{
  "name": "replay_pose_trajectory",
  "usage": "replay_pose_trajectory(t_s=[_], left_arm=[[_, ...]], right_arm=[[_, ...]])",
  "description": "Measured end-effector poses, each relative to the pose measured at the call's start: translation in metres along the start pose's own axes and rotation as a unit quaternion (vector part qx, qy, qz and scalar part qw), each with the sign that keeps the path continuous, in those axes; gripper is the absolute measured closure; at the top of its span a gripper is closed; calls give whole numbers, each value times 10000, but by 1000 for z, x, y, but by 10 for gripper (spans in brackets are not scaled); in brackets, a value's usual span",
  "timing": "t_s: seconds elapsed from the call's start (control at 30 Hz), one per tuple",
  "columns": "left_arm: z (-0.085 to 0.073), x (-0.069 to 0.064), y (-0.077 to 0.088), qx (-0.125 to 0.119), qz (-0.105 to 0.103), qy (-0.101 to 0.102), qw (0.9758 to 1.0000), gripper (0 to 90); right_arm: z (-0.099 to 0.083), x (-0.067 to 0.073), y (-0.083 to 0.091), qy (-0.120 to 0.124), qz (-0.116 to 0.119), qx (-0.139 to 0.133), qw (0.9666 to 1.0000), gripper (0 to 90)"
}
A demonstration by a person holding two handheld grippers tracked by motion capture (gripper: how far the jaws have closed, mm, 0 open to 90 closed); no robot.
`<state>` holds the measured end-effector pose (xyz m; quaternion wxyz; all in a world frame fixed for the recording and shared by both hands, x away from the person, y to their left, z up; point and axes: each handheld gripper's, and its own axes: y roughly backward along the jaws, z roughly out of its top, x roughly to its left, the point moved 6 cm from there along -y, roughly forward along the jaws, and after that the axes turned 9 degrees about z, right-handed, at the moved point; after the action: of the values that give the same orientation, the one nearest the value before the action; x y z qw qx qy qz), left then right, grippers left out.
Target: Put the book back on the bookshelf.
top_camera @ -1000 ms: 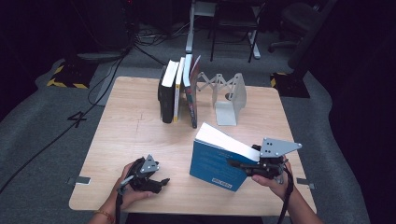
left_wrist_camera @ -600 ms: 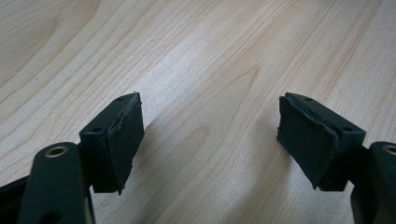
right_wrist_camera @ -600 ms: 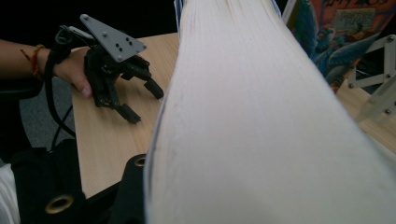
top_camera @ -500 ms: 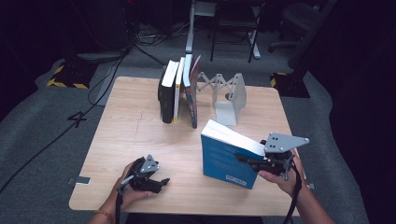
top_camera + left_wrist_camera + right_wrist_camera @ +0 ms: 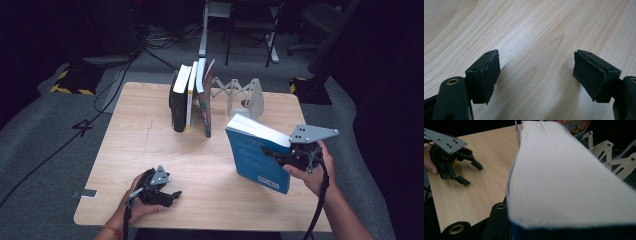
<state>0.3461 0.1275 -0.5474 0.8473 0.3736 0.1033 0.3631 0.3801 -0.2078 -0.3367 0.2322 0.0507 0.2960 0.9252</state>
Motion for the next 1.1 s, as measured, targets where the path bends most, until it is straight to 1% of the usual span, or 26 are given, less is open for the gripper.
replay_pose_trajectory(t_s=[0.2, 0.23, 0.4, 0.6, 0.77, 1.03, 1.1], left_arm=[[0, 0, 0, 4, 4, 8, 10000, 216], [0, 0, 0, 4, 4, 8, 10000, 215], [0, 0, 0, 6, -1, 18, 10000, 215], [0, 0, 0, 6, -7, 18, 10000, 215], [0, 0, 0, 10, 3, 29, 10000, 214], [0, 0, 0, 9, -2, 24, 10000, 209], [1, 0, -1, 7, -1, 17, 10000, 208]], right_arm=[[4, -20, -2, -214, -274, -80, 9994, 607], [5, -24, -3, -215, -322, -87, 9992, 607], [7, -41, -7, -391, -462, -123, 9981, 607], [13, -60, -11, -511, -693, -137, 9962, 607], [21, -73, -16, -587, -868, -199, 9943, 607], [37, -91, -31, -701, -980, -357, 9921, 607], [41, -96, -36, -710, -1044, -378, 9913, 607]])
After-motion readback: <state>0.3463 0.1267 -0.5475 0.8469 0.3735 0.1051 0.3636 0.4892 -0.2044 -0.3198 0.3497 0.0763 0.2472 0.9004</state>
